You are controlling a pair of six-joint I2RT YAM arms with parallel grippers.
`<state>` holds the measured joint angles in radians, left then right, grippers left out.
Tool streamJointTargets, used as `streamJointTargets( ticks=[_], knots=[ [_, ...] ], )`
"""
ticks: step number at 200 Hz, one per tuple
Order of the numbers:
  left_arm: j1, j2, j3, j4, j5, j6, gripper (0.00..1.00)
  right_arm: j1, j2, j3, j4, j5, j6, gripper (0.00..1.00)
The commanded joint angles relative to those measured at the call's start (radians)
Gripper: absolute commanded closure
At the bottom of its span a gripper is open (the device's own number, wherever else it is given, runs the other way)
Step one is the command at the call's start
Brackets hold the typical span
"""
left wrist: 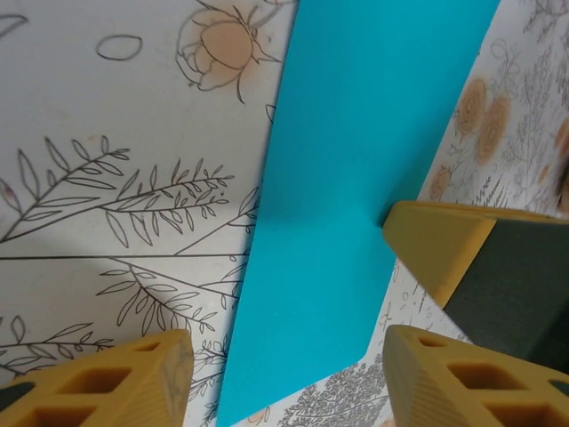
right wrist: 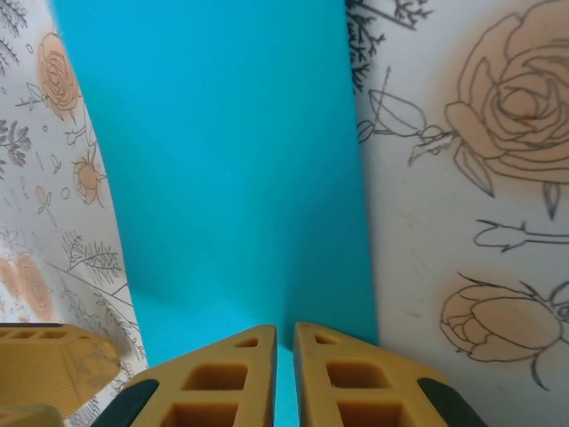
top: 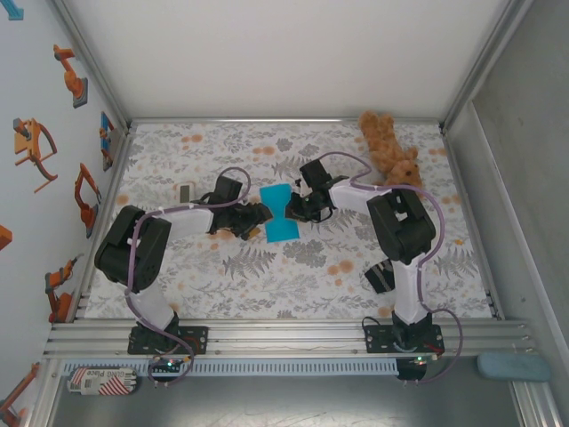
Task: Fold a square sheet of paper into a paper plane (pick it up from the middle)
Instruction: Third fold the triangle at the center of the table.
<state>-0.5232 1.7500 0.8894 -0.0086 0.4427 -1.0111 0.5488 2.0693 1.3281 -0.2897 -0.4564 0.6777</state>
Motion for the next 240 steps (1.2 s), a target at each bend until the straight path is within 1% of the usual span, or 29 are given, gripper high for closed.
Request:
streamJointTargets(
  ticks=[1,51,58,86,135,199,217,240],
  knots=[
    [-0.001,0.005,0.022,-0.038,0.026,0.033,0.47,-0.005,0.047,0.003,-0.084,0.040,-0.029,0.86],
    [-0.012,0.022,0.022,-0.027,0.049,0.032,0.62,-0.004,0.053,-0.009,-0.097,0.064,-0.037,0.88],
    [-0.012,0.026,0.022,-0.025,0.051,0.030,0.63,-0.004,0.055,-0.010,-0.095,0.064,-0.037,0.88],
    [-0.019,0.033,0.021,-0.037,0.048,0.022,0.63,-0.006,0.055,-0.013,-0.092,0.064,-0.034,0.88],
    [-0.032,0.052,0.025,-0.026,0.044,0.010,0.67,-0.007,0.056,-0.022,-0.082,0.059,-0.029,0.89],
    [-0.033,0.077,0.033,0.004,0.071,0.006,0.67,-0.010,0.057,-0.026,-0.082,0.056,-0.029,0.90],
    [-0.033,0.065,0.034,0.032,0.099,-0.001,0.67,-0.011,0.057,-0.026,-0.082,0.056,-0.029,0.90],
    [-0.028,0.038,0.035,0.035,0.103,0.000,0.66,-0.012,0.055,-0.027,-0.079,0.056,-0.029,0.90]
  ],
)
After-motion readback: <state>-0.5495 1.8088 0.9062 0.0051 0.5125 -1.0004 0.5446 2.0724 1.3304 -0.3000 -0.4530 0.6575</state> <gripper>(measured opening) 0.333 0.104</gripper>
